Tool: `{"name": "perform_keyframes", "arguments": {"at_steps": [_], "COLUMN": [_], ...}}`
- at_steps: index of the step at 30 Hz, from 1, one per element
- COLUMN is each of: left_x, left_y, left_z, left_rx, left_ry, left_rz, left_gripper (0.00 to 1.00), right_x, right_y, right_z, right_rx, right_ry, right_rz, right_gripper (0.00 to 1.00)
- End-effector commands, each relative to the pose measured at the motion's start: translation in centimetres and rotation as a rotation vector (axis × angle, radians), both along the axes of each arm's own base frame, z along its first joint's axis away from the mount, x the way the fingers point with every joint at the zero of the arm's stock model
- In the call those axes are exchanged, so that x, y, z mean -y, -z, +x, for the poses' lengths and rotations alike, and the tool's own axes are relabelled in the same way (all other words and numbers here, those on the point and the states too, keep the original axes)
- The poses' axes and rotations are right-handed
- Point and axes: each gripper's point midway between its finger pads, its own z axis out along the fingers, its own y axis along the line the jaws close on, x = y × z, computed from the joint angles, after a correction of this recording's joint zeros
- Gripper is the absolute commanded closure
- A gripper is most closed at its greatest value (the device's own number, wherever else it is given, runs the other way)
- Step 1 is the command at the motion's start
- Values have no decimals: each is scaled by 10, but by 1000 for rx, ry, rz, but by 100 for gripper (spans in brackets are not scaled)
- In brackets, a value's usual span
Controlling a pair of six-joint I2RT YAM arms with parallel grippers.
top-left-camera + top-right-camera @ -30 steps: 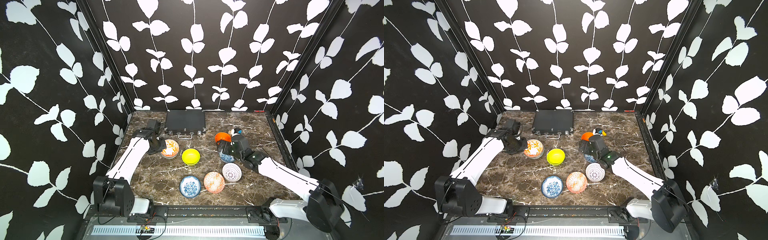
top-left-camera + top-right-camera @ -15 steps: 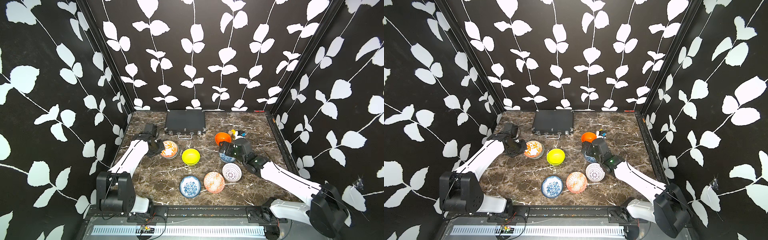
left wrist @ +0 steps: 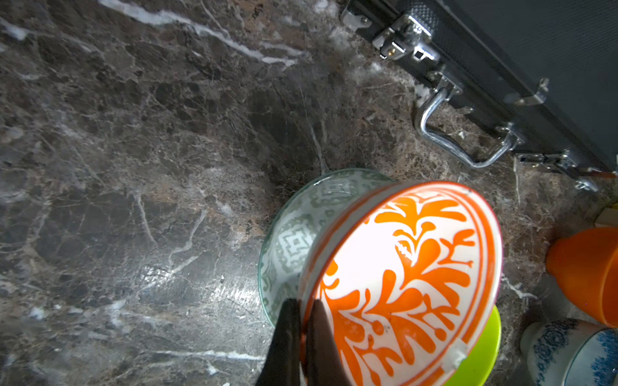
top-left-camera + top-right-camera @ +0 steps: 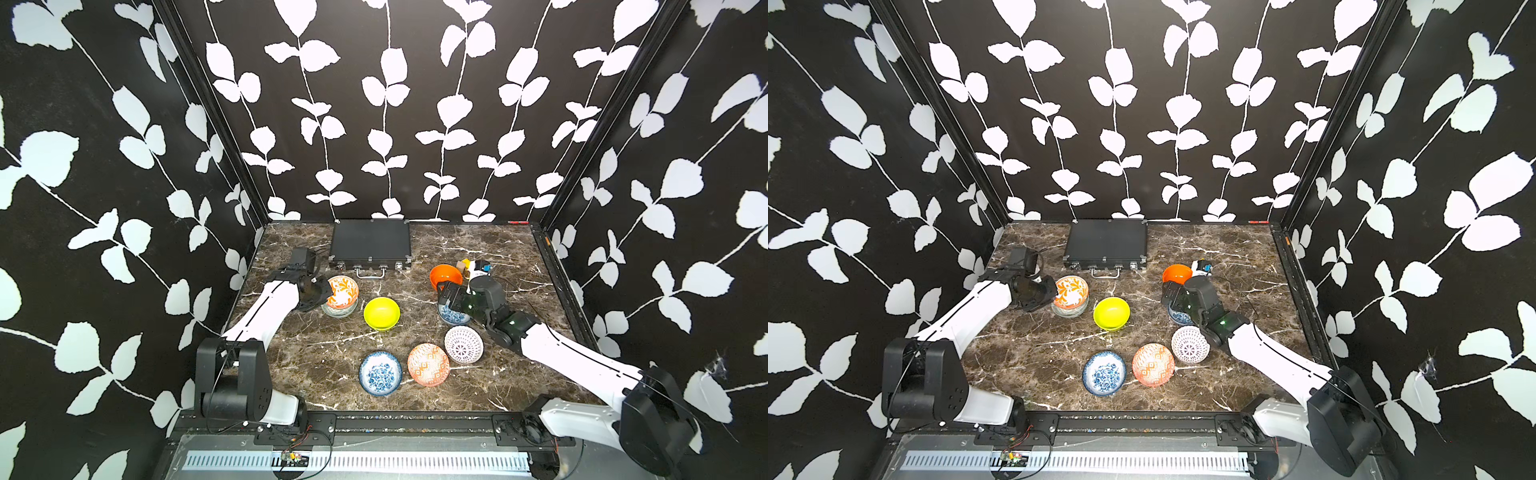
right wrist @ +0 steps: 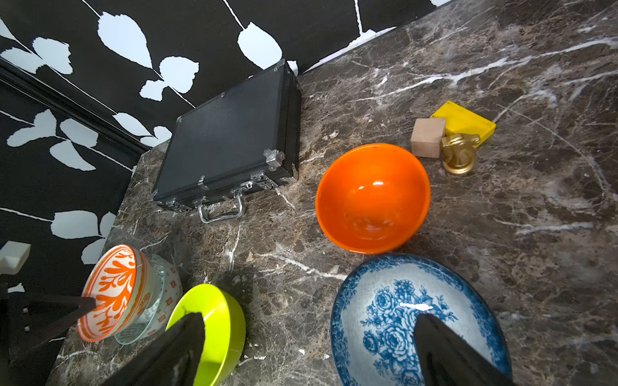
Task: Stack the bowls
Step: Place the bowl on the bowl.
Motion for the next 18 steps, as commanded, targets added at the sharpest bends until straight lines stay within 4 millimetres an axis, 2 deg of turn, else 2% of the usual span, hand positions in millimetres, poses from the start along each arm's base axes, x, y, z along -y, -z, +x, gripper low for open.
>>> {"name": "perform_keyframes", "arguments": {"at_steps": [1,18], "left_x": [5,-3], "left_y": [-3,5], "left_z": [5,-2], "left_rx": [39,30], "left_ry": [-10,-31], "left_rz": [-43,-4], "left_gripper": [100,100], "right_x": [-1,-3], "right_y": [-5,-3], "right_z": [3,3], "right_rx": [27,23], "right_ry": [-7,-16], "right_rz": [11,10], "right_gripper": [1,1]}}
